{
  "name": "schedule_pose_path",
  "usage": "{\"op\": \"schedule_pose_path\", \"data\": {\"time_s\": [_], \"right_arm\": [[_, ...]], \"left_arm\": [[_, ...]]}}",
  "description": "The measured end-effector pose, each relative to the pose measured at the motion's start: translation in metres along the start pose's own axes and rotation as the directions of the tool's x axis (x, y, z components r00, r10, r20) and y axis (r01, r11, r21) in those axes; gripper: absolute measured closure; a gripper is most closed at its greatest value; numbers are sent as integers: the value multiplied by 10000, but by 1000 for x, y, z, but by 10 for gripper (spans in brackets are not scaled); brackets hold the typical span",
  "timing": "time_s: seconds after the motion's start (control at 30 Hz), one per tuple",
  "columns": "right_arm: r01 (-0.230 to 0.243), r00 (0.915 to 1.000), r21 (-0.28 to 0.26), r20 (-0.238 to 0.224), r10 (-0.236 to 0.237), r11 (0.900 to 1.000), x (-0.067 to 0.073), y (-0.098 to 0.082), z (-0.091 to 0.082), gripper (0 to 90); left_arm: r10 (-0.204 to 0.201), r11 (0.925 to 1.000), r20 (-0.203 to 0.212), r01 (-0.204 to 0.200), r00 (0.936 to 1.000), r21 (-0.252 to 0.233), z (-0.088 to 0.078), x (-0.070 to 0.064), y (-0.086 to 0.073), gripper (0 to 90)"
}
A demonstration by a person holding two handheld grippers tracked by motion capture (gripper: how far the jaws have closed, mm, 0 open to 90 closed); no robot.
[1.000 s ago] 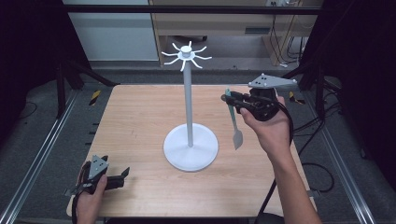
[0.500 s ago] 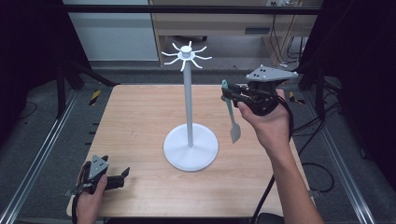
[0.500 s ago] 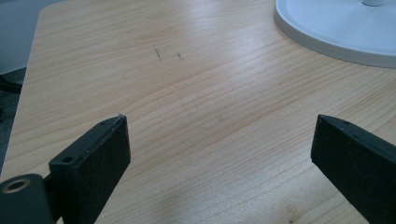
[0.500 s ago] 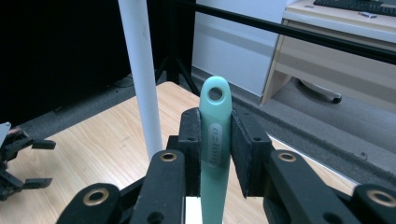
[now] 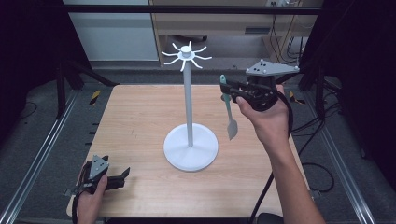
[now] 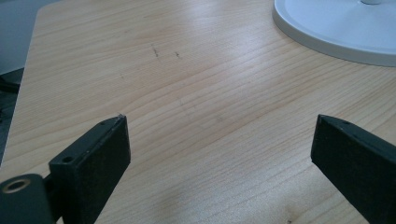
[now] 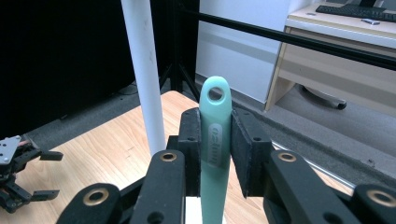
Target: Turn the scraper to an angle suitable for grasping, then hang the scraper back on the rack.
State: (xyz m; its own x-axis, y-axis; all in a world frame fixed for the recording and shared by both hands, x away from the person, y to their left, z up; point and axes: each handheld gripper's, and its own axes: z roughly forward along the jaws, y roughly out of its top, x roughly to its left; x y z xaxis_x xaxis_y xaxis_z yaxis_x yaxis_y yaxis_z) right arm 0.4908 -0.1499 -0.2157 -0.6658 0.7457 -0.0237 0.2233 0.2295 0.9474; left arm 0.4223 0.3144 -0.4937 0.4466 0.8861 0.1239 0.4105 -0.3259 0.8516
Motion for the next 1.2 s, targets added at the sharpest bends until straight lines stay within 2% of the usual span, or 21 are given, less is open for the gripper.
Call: {"op": "schedule_pose_path", "data": {"time_s": [1.2], "right_arm": [[86, 9998, -285, -184, -91, 9996, 10, 16, 1, 748]], "left_arm": [[75, 10000, 30, -75, 10000, 39, 0, -2, 0, 44]]}}
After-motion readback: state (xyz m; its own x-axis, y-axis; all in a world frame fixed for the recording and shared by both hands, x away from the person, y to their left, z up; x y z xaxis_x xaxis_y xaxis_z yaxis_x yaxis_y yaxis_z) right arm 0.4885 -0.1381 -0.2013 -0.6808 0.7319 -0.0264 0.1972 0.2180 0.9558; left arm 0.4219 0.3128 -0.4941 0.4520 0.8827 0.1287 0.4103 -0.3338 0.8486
